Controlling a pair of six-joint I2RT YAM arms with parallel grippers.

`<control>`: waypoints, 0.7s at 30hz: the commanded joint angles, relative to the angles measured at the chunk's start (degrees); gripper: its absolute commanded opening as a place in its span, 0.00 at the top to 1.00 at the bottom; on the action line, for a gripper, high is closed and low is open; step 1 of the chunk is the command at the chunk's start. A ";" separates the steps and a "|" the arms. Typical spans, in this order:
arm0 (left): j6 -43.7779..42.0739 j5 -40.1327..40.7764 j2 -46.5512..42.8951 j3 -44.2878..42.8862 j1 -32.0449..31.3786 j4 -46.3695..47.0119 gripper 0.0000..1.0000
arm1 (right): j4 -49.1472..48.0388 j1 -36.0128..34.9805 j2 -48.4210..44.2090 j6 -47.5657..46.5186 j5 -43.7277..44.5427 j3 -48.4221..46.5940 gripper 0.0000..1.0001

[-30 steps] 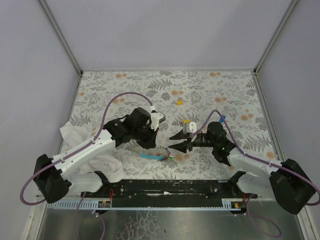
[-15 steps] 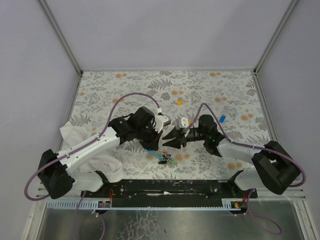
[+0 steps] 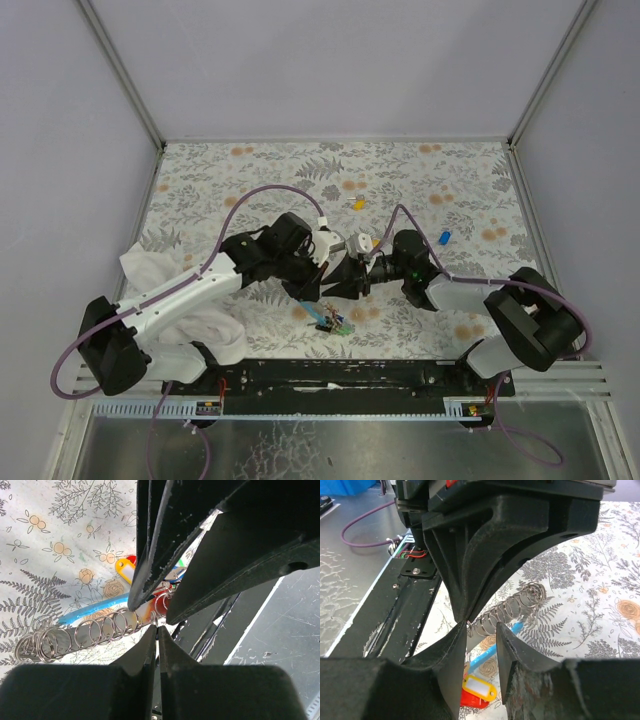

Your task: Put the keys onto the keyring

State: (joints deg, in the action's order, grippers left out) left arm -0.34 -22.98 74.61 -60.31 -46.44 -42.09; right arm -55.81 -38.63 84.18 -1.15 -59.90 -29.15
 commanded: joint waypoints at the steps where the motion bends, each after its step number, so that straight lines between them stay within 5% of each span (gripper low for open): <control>1: -1.26 -1.29 0.45 -1.71 -0.25 2.16 1.00 | -5.47 -0.55 0.81 2.13 -3.00 -0.58 0.63; 21: -1.44 -3.05 -0.39 -0.15 -0.30 4.96 1.00 | -18.55 -1.00 5.59 6.21 -1.72 3.28 0.65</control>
State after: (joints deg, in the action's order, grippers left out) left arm -0.95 -23.57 75.00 -60.29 -46.48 -40.91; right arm -66.87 -39.00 88.66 3.25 -61.08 -25.47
